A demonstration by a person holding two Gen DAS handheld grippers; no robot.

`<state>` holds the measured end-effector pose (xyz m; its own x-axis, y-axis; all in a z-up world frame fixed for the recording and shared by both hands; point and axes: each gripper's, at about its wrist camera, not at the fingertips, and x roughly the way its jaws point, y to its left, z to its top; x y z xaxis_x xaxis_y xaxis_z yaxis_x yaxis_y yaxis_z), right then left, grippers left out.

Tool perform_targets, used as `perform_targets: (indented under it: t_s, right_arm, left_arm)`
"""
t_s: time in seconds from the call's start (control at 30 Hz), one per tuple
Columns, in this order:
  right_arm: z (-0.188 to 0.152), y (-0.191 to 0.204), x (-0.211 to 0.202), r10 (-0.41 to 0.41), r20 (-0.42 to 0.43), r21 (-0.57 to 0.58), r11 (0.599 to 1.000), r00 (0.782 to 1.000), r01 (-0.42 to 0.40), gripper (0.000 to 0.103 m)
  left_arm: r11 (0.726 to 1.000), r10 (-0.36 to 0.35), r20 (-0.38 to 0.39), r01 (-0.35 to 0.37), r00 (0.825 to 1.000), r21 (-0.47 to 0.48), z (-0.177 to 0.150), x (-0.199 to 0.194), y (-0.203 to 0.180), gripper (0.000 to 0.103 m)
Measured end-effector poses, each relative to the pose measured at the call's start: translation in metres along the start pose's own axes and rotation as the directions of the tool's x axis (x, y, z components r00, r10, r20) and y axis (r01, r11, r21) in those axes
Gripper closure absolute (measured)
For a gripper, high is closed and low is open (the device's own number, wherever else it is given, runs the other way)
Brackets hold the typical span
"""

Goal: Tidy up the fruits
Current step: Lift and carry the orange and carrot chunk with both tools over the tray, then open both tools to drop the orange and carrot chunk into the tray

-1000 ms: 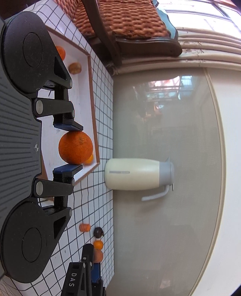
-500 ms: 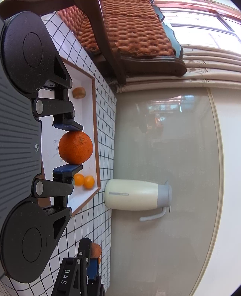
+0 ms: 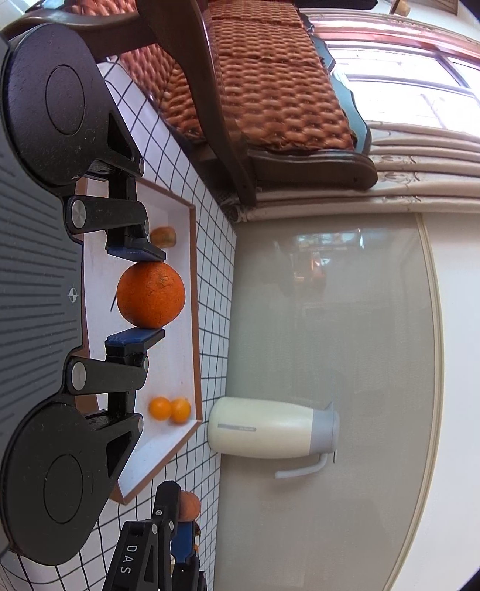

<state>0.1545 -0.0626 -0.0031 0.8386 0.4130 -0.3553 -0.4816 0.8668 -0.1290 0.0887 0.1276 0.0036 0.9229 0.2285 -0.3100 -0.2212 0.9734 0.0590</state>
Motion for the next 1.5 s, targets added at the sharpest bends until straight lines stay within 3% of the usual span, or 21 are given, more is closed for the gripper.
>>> perform_targets:
  t_s: [0.4, 1.5]
  right_arm:
    - [0.009, 0.018, 0.023, 0.015, 0.008, -0.022, 1.0, 1.0, -0.015, 0.077]
    - [0.032, -0.021, 0.118, -0.031, -0.071, 0.072, 0.997, 0.997, 0.036, 0.077]
  left_arm:
    - [0.999, 0.048, -0.002, -0.048, 0.999, -0.026, 0.003, 0.014, 0.026, 0.065]
    - [0.995, 0.08, -0.103, -0.085, 0.991, -0.047, 0.029, 0.126, 0.052, 0.065]
